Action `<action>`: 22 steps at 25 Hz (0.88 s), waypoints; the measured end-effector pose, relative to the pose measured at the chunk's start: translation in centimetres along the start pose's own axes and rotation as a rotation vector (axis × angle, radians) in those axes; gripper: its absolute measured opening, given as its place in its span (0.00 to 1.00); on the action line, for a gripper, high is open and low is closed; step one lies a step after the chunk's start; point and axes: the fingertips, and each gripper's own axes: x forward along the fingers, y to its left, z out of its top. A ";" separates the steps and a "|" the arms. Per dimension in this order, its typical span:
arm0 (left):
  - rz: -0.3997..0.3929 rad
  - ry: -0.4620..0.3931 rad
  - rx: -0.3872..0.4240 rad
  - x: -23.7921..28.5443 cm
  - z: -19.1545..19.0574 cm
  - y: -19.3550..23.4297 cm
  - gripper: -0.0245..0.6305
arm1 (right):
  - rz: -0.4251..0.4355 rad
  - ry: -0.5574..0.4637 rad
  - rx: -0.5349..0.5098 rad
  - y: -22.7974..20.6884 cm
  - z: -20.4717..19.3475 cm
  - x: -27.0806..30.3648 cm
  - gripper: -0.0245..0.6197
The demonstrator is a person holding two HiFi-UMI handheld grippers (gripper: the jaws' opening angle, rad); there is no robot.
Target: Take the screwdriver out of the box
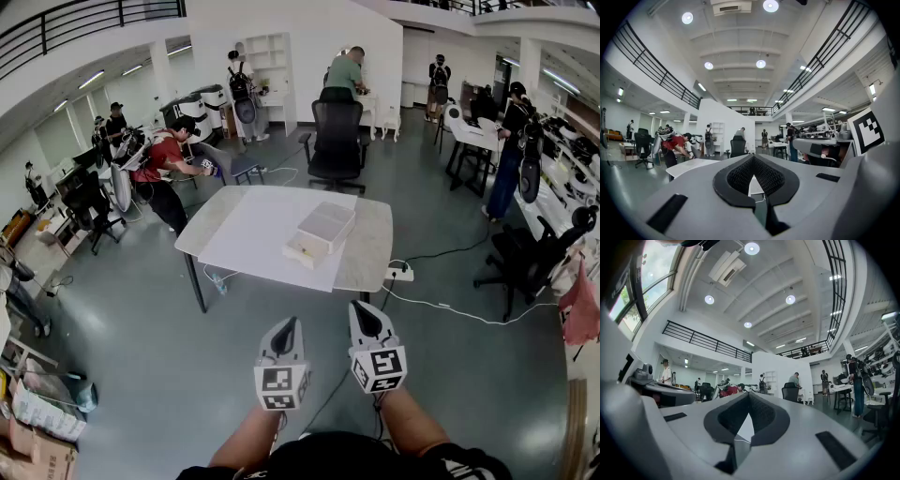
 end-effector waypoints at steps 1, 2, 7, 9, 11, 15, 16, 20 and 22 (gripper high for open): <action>-0.005 -0.005 0.001 0.0 -0.1 0.0 0.06 | 0.001 0.000 -0.001 0.0 -0.1 0.0 0.06; -0.009 -0.008 0.003 0.0 -0.3 0.1 0.06 | 0.002 0.000 0.000 0.1 -0.2 0.1 0.06; -0.003 -0.014 -0.002 -0.1 -0.3 0.8 0.06 | -0.020 -0.016 0.024 0.1 0.0 0.3 0.06; -0.009 -0.012 -0.002 -0.2 -0.4 1.2 0.06 | -0.029 -0.022 0.026 0.4 0.0 0.6 0.06; -0.013 -0.012 0.001 -0.3 -0.6 1.6 0.06 | -0.030 -0.023 0.019 0.9 -0.1 0.8 0.06; -0.019 -0.009 -0.012 -0.5 -0.7 2.6 0.06 | -0.031 -0.024 0.007 1.9 0.0 1.3 0.06; -0.022 -0.010 -0.013 -0.5 -0.7 2.9 0.06 | -0.032 -0.023 0.003 2.1 0.0 1.5 0.06; -0.029 -0.014 -0.011 -0.3 -0.9 4.5 0.06 | -0.041 -0.017 -0.012 3.5 -0.3 2.6 0.06; -0.033 -0.022 -0.010 -0.1 -0.9 5.4 0.06 | -0.043 -0.020 -0.020 4.1 -0.5 3.2 0.06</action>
